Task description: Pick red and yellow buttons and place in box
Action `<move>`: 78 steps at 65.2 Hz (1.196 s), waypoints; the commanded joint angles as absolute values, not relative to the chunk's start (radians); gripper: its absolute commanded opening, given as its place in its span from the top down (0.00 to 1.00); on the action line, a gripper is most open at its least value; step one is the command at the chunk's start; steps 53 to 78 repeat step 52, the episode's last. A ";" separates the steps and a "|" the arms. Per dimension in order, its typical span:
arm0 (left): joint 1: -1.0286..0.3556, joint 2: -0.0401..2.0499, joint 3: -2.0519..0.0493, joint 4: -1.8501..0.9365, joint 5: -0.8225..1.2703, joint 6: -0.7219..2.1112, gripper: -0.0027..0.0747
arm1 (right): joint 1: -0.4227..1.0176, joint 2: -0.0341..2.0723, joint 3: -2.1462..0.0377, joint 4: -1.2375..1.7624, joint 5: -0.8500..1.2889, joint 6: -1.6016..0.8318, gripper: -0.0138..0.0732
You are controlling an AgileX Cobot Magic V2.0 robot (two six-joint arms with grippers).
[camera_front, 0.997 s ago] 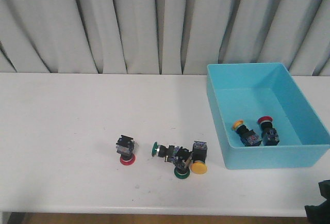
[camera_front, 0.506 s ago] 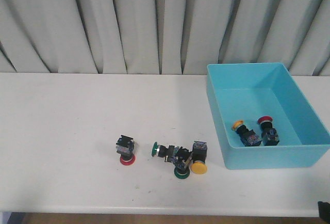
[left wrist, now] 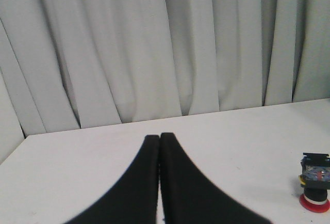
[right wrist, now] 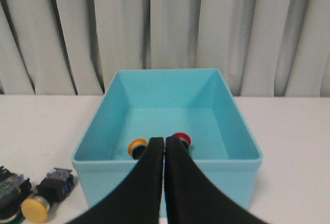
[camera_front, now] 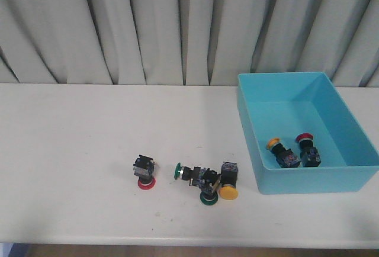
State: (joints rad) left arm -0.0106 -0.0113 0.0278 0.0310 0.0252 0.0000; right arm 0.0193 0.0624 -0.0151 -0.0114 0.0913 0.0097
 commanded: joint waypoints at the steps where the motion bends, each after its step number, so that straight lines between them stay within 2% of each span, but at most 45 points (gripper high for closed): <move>1: -0.008 -0.025 0.075 0.020 -0.050 0.000 0.97 | 0.014 0.016 0.007 -0.015 -0.062 0.006 0.85; 78: -0.008 -0.025 0.075 0.020 -0.050 0.000 0.97 | 0.014 -0.021 0.036 -0.021 -0.023 0.006 0.85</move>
